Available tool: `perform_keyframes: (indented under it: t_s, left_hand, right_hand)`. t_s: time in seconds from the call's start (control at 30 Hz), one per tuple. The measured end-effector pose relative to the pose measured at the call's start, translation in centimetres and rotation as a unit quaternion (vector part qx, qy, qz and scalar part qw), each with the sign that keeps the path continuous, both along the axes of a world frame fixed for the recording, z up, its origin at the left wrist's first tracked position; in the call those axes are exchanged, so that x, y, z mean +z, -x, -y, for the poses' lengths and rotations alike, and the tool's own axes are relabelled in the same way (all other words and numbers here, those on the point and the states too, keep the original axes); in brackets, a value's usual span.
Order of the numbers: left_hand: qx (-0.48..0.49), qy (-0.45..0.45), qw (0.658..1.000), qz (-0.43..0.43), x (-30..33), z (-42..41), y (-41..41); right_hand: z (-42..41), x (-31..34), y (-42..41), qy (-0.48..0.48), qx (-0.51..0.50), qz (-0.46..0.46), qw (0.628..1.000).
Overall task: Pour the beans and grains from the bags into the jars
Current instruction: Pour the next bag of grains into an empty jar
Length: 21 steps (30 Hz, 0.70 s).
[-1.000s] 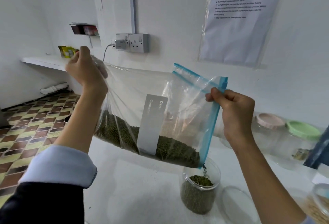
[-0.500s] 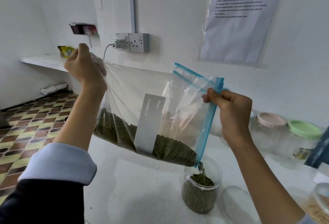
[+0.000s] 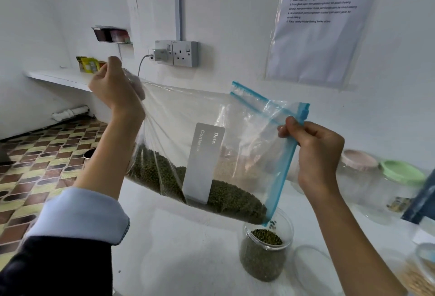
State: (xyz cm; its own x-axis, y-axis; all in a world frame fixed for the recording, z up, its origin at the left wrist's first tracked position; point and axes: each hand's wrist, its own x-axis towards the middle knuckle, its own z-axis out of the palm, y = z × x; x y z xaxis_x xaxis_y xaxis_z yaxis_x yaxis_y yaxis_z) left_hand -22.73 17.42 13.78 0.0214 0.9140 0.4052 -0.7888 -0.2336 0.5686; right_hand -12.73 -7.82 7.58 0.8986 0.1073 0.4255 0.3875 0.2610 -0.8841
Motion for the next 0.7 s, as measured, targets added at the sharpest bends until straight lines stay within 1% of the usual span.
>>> perform_keyframes:
  t_s: [0.07,0.17,0.27,0.37,0.47,0.7]
  left_hand:
    - [-0.001,0.001,1.0,-0.005,-0.12,-0.08,-0.13]
    - [-0.004,0.002,1.0,-0.003,-0.21,-0.18,-0.34]
    - [0.0,0.002,1.0,-0.005,-0.14,-0.28,-0.46]
    - [0.001,0.002,1.0,0.0,-0.04,-0.59,-0.43]
    - [0.005,0.007,1.0,0.004,0.05,-0.76,-0.32]
    - [0.005,0.01,1.0,0.019,-0.13,-0.73,-0.03]
  right_hand:
    - [-0.06,0.1,0.0,0.014,0.01,0.001,1.0]
    - [-0.12,-0.06,-0.19,-0.007,-0.014,-0.008,1.0]
    - [-0.27,-0.14,-0.15,0.007,-0.005,-0.011,1.0]
    - [-0.24,-0.18,-0.26,-0.003,-0.017,-0.011,1.0]
    - [-0.36,-0.08,-0.06,0.028,0.003,-0.003,1.0]
    - [-0.15,-0.31,0.29,0.01,-0.013,0.005,1.0]
